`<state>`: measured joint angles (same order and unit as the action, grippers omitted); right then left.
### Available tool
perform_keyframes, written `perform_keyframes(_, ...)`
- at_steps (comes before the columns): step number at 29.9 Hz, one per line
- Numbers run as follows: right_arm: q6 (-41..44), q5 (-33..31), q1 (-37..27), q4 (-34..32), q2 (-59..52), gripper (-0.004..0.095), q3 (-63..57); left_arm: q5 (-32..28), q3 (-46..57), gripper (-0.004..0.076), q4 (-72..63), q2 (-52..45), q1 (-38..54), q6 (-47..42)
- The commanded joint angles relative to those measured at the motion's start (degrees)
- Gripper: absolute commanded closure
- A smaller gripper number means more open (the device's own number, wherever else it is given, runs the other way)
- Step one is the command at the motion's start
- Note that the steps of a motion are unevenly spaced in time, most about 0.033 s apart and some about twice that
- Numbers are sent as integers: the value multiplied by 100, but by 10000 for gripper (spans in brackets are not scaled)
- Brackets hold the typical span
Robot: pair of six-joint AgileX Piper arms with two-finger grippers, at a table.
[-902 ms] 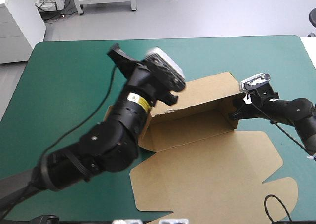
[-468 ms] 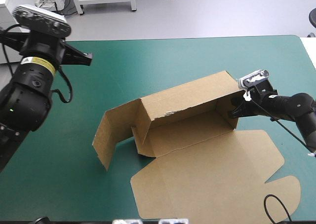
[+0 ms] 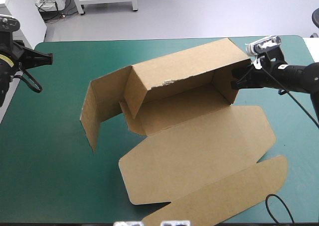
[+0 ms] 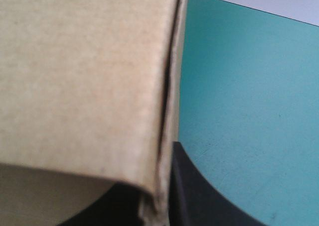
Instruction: Fold the box
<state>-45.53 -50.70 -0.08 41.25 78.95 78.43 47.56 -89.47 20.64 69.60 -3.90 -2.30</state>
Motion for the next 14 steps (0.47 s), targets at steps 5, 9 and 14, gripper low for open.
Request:
perform_keyframes(5, 1899, -823, 654, -1379, 294, 907, 1823, -564, 661, 727, -863, 28, 937, 481)
perform_keyframes(9, 2788, -1661, 1166, -2090, 632, 907, 2726, -770, 1177, 727, -974, 40, 1144, 481)
perform_keyframes(14, 3383, -2114, 1629, -2502, 913, 907, 3224, -885, 1544, 727, -923, 40, 1201, 542)
